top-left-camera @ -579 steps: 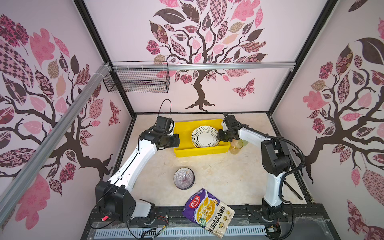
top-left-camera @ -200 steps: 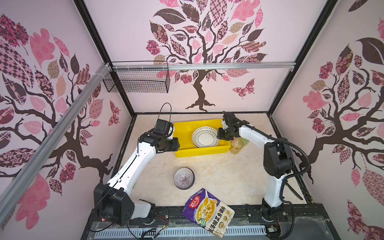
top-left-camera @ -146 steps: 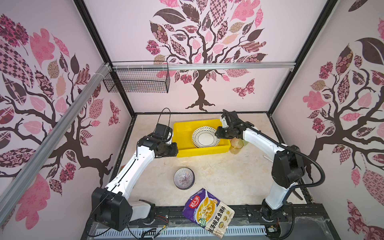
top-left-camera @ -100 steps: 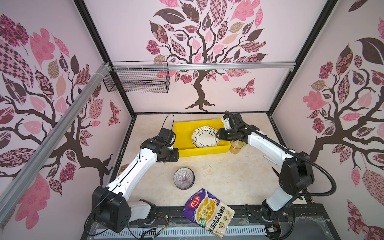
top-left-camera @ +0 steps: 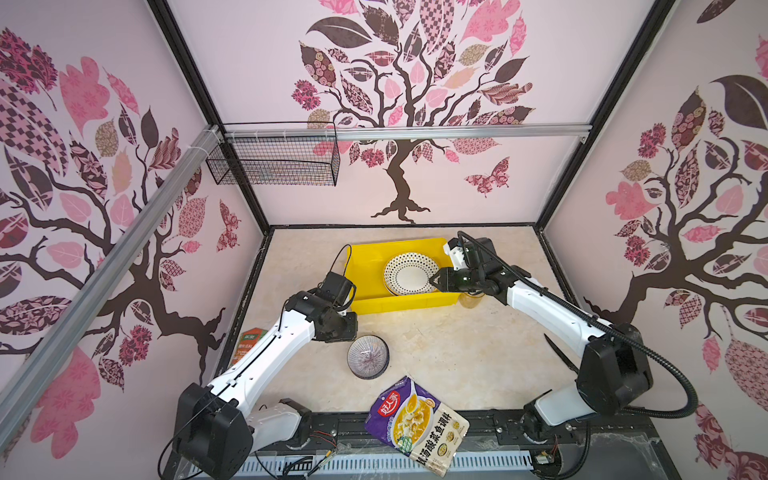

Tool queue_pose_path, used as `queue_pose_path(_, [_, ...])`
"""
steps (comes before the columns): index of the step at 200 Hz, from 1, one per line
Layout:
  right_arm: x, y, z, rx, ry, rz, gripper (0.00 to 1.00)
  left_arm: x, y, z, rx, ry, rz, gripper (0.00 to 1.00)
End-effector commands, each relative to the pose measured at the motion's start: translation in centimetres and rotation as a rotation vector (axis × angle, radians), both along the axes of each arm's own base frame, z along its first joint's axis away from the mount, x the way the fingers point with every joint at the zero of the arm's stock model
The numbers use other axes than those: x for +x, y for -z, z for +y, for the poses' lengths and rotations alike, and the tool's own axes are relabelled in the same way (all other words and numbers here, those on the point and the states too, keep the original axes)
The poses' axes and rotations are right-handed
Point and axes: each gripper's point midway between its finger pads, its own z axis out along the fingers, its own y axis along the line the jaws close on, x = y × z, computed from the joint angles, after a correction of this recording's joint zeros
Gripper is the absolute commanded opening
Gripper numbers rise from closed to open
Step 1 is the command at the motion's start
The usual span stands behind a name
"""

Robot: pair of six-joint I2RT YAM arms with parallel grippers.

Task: Place the mixed dishes into the plastic bin
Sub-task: 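Open the right gripper above the bin while left moves toward the bowl stack, then grip the purple-striped bowl rim on the stack with the left gripper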

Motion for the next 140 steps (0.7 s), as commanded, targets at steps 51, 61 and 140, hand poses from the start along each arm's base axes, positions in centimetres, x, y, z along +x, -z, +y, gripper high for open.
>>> queue_pose_path(51, [-1.2, -1.5, 1.3, 0.125, -0.049, 0.008, 0.40, -2.0, 2.3, -0.5, -0.051, -0.060, 0.071, 0.40])
queue_pose_path(61, [-1.1, -1.4, 1.4, 0.130, -0.050, 0.013, 0.40, -2.2, 2.5, -0.5, -0.049, -0.059, 0.079, 0.40])
queue_pose_path(140, [-1.3, -0.4, 1.5, 0.133, -0.044, 0.047, 0.40, -3.6, 4.6, -1.1, -0.048, -0.041, 0.135, 0.40])
